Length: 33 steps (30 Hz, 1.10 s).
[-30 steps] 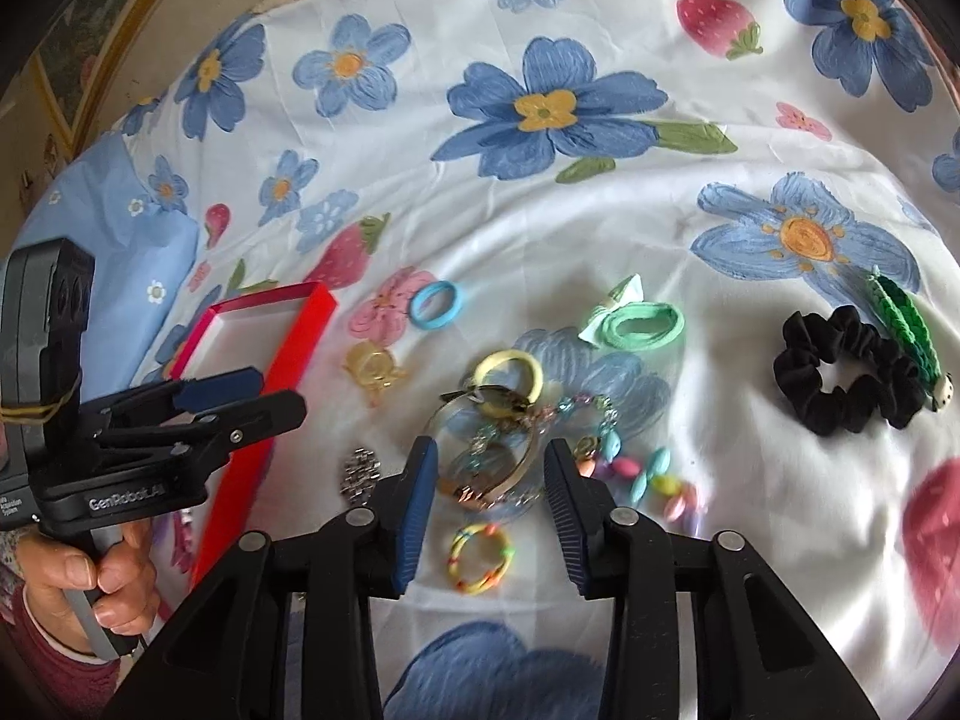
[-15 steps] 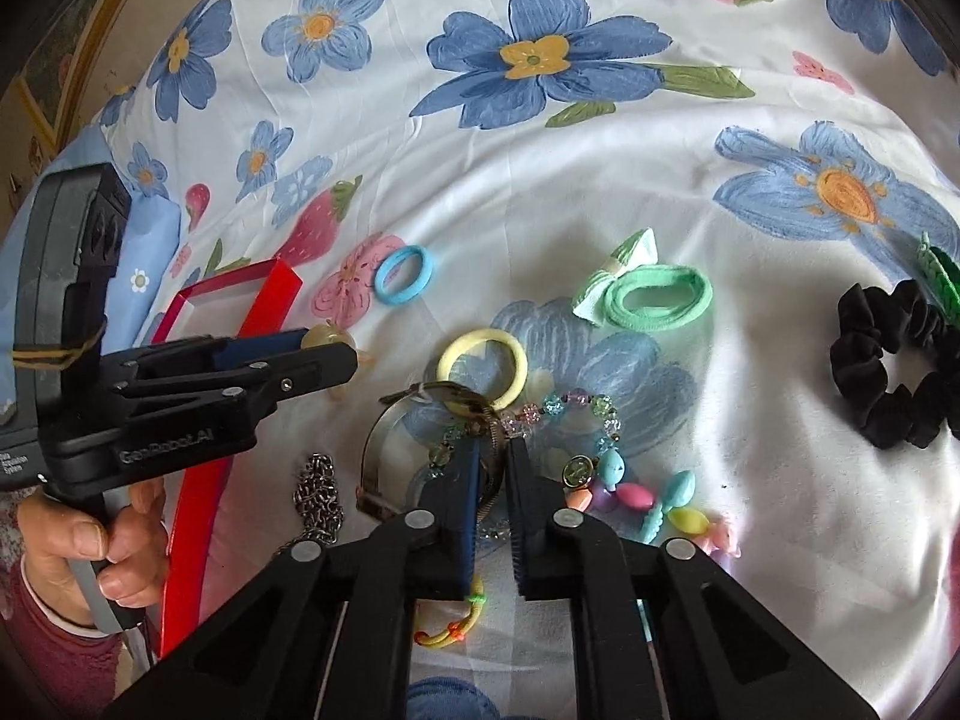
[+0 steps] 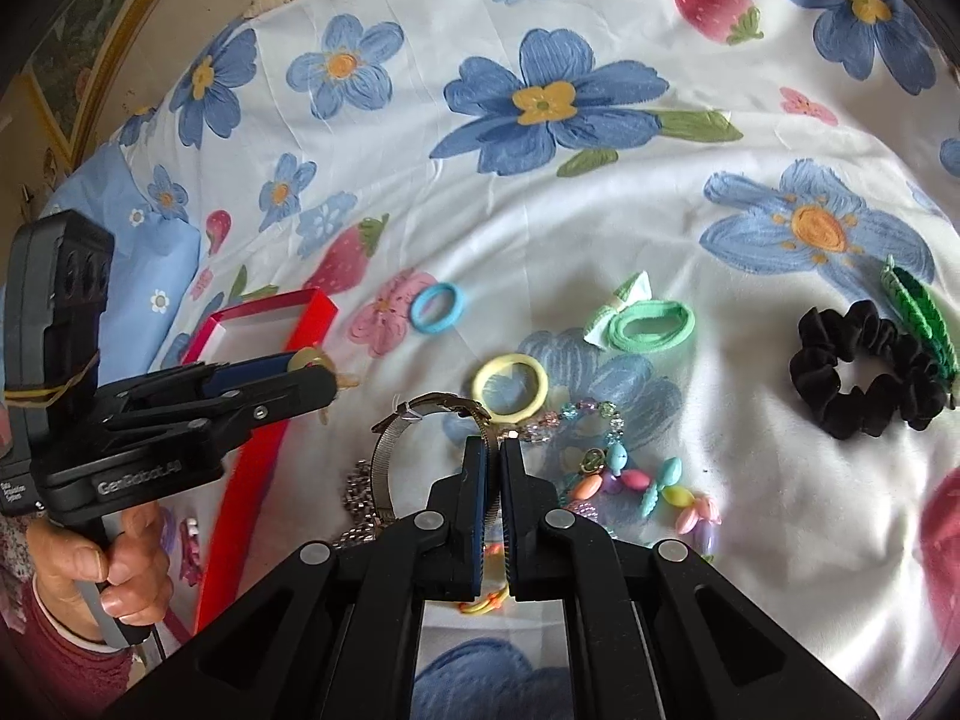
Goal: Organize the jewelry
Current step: 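Carry the claw clip and watch into the red box and open both tools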
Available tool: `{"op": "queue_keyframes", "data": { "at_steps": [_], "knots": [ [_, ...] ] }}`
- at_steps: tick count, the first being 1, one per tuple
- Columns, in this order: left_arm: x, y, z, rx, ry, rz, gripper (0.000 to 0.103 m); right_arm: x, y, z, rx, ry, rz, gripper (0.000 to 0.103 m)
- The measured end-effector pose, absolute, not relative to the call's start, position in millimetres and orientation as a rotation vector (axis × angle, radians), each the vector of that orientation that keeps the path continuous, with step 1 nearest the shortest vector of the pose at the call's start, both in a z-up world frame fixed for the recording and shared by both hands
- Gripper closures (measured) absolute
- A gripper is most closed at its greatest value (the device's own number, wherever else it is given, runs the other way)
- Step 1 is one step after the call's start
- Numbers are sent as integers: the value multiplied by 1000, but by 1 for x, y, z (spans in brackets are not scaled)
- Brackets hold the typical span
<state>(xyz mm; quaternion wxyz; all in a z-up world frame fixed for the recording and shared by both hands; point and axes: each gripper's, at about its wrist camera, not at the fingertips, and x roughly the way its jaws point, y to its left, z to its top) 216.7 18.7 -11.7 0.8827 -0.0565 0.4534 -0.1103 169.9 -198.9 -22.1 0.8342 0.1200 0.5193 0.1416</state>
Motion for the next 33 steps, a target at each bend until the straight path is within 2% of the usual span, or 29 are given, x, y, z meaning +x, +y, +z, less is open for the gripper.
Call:
{"op": "queue_keyframes", "data": {
  "at_steps": [15,33],
  "knots": [
    [145,78,18,-197,876,-145,64,169,-148,5,217,1065,388,99],
    [118,145,19,-234,878,13,64,191,-59,3,176,1074,543,99]
  ]
}}
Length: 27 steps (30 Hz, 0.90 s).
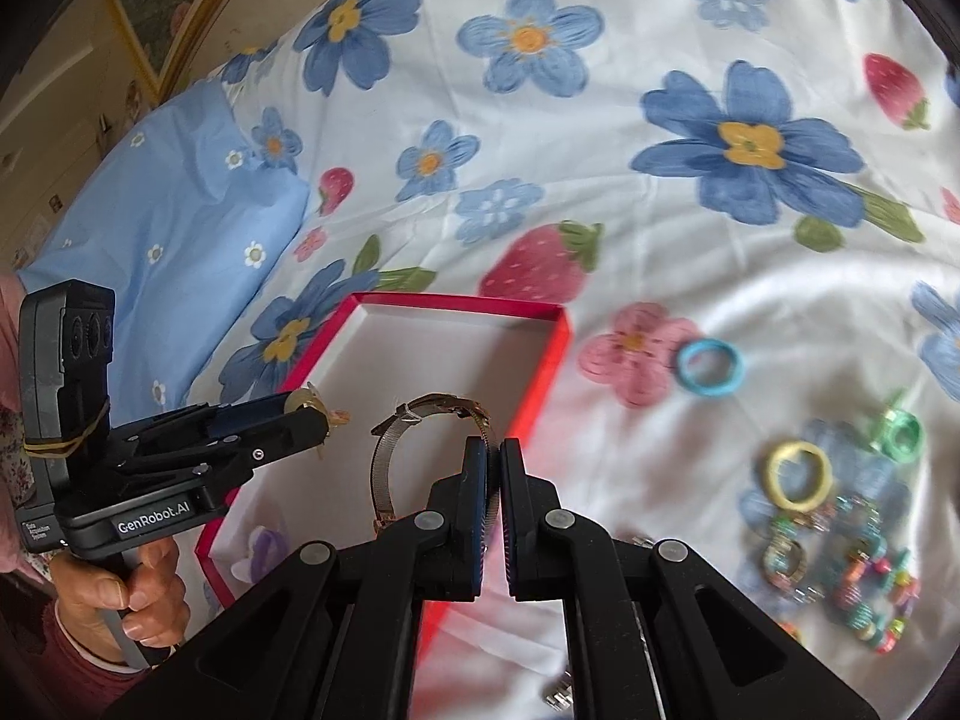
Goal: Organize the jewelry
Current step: 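Carry the claw clip and watch into the red box and open both tools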
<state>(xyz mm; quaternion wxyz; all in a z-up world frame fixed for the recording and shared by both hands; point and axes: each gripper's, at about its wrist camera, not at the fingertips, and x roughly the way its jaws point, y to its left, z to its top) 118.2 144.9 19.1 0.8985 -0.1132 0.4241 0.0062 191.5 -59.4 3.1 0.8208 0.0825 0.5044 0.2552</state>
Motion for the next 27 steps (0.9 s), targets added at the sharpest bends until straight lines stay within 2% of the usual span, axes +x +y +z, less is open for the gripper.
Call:
{"op": "queue_keyframes", "data": {
  "at_steps": [14,27],
  "knots": [
    [166,180,-16,-207,949,100,64,228,-4,-36,159,1151,584,99],
    [186,180,-36,-193,995,113,62,240,11,-63,122,1211,582,99]
  ]
}}
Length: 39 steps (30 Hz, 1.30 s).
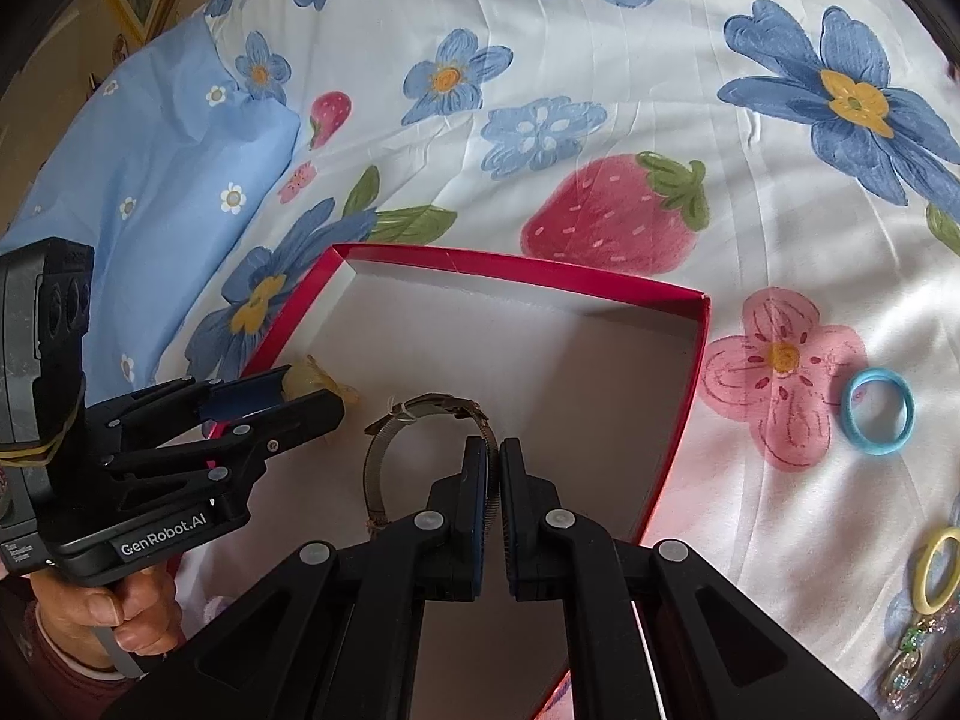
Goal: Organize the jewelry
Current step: 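Carry the claw clip and watch into the red box and open both tools, then grasp the silver chain with the left tool while the right tool grasps the beaded bracelet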
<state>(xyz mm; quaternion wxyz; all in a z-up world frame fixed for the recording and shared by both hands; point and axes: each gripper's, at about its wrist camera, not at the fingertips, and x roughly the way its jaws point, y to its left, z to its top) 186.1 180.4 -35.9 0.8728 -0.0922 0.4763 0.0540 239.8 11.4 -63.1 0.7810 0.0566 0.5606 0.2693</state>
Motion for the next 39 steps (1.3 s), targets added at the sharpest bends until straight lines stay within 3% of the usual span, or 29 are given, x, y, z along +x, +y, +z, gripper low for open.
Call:
{"op": "queue_keyframes", "data": {
  "at_steps": [13,20,39],
  "knots": [
    [188,180,-41,-200,1002,134,62,241,13,-63,108,1211,585,96],
    [185,179,-40,-204,1004,139,55,238,9,-55,141,1196,590,79],
    [150,175,-23,-255,965,171,41,200,-51,-7,221,1098,540,66]
  ]
}}
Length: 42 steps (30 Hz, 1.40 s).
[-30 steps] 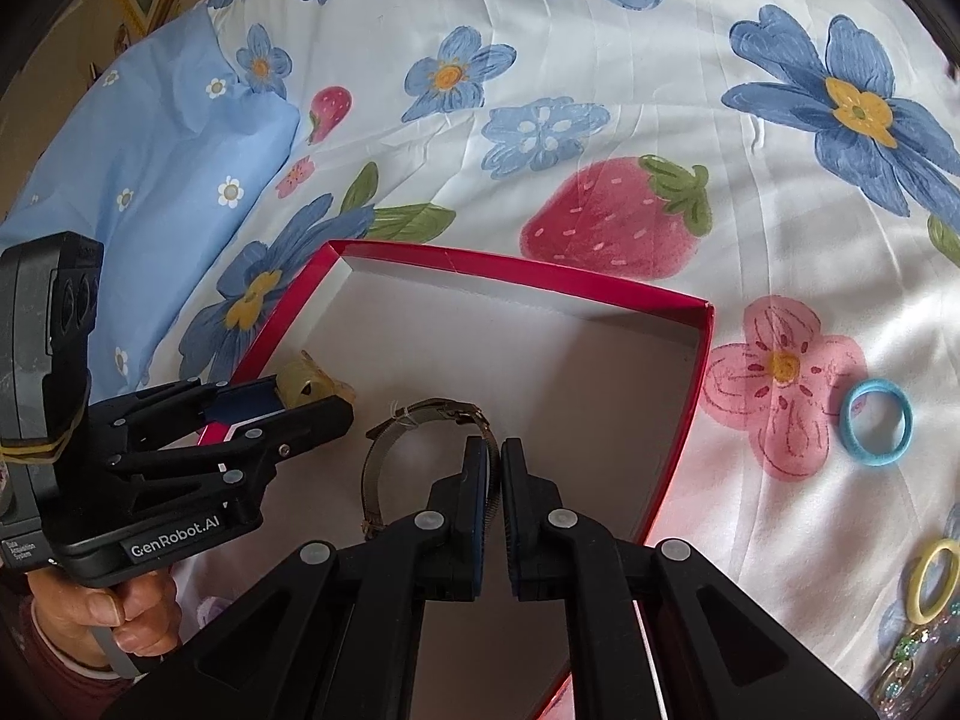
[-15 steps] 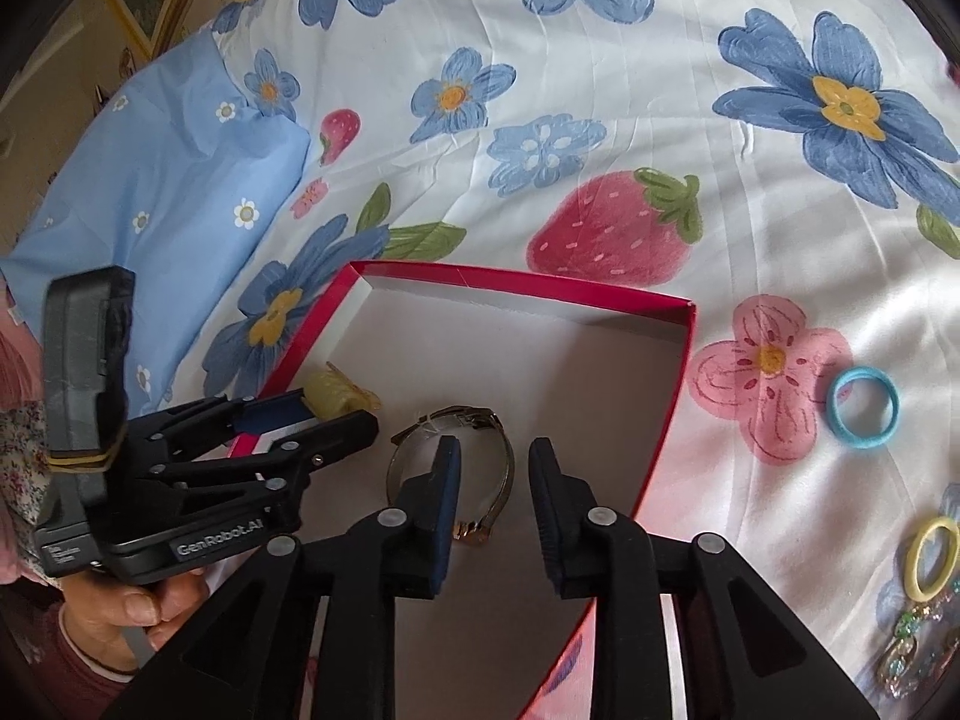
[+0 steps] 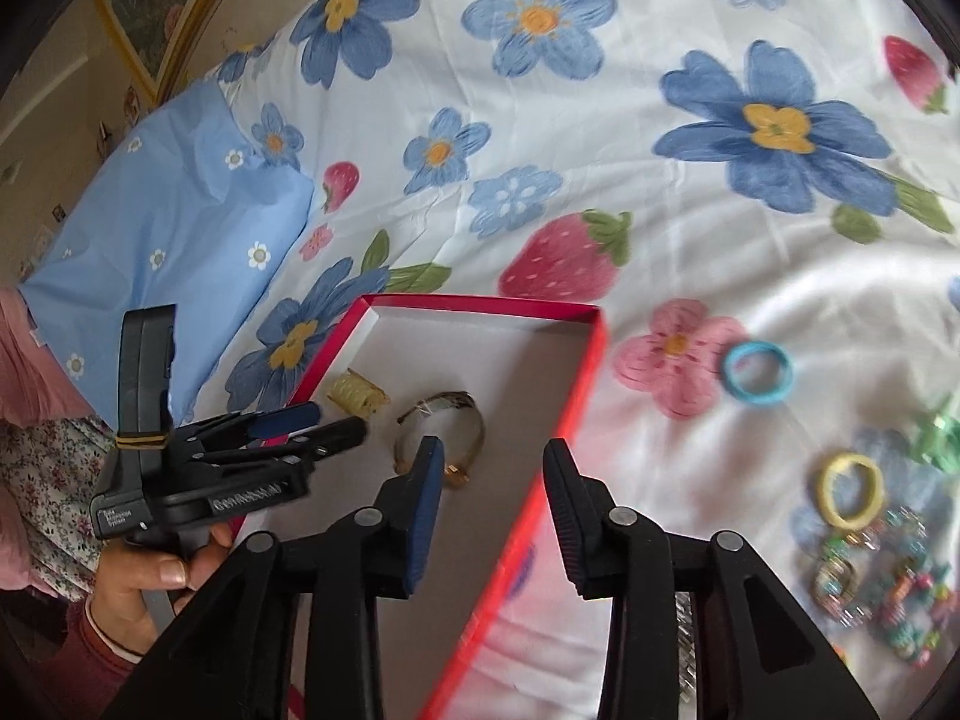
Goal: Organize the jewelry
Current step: 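Grasp the silver chain with the left tool while the right tool grasps the beaded bracelet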
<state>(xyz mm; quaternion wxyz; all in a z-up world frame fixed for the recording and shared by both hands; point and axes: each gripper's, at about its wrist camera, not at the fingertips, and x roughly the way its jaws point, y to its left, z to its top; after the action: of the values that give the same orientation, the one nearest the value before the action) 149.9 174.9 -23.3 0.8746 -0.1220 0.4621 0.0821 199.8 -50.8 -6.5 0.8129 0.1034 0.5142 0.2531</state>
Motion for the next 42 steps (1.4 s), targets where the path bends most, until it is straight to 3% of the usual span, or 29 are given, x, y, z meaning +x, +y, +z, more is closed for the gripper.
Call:
{"op": "queue_keyframes", "data": {
  "at_steps": [20,38,42],
  "knots": [
    [92,109,17,-308,904,11,35,134,-175,3,268,1087,307,55],
    [115,38,15,-196,966,-138,31,111,-232,1,286,1078,197,54],
    [127,20,7,-153,995,-163,30,116,-236,-3,238,1086,182,49]
  ]
}}
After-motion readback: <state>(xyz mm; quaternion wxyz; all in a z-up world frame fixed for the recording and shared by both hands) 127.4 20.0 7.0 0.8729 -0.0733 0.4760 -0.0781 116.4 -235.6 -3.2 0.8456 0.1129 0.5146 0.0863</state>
